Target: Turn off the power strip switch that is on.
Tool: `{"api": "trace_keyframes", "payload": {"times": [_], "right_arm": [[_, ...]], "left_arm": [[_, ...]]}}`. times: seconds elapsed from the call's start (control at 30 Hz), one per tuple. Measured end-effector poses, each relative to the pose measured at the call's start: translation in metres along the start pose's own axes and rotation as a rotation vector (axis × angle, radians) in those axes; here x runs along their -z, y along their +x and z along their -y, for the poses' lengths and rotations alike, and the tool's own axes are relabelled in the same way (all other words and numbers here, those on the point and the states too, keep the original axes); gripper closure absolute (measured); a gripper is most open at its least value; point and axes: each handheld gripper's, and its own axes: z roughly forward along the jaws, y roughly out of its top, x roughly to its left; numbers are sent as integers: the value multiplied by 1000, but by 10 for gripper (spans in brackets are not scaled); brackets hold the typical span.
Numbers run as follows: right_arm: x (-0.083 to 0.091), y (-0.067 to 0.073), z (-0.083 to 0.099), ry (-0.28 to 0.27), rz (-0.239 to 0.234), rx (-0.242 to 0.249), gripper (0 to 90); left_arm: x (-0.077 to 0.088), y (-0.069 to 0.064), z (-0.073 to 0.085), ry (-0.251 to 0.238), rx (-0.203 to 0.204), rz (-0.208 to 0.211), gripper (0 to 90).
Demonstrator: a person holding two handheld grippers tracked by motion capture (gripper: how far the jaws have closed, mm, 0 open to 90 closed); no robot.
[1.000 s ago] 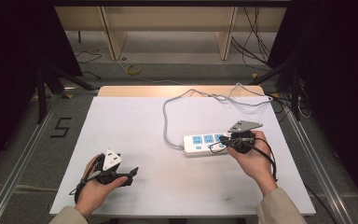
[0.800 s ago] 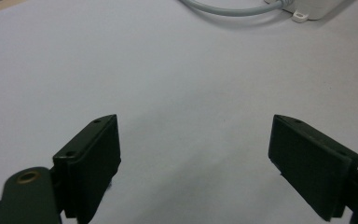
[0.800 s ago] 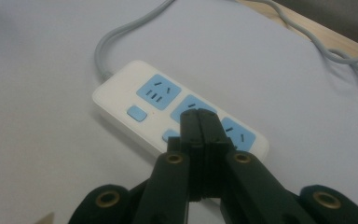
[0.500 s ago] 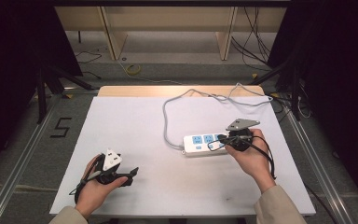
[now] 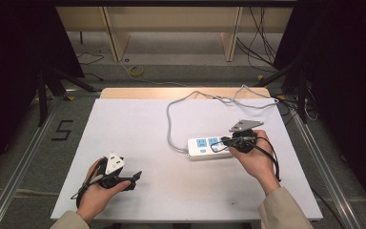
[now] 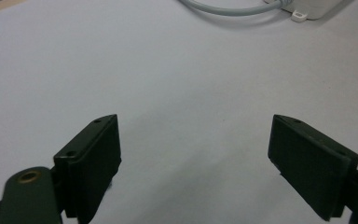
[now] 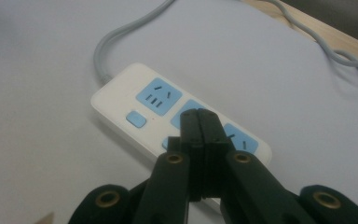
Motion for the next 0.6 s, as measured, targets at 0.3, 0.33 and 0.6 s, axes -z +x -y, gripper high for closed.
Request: {"api": "trace_keyframes", "payload": {"times": [0.3,0.33,0.6], "right_arm": [[-2,0,-3,6,-4,2,900],[-2,0,-3,6,-5,3,900],[-5,0,-5,10,-9,7,900]], "left_arm": [[0,0,0,0,-2,3,170],[0,-1,0,0,1,3,170],[-1,-1,0,0,-1,2,170]]}}
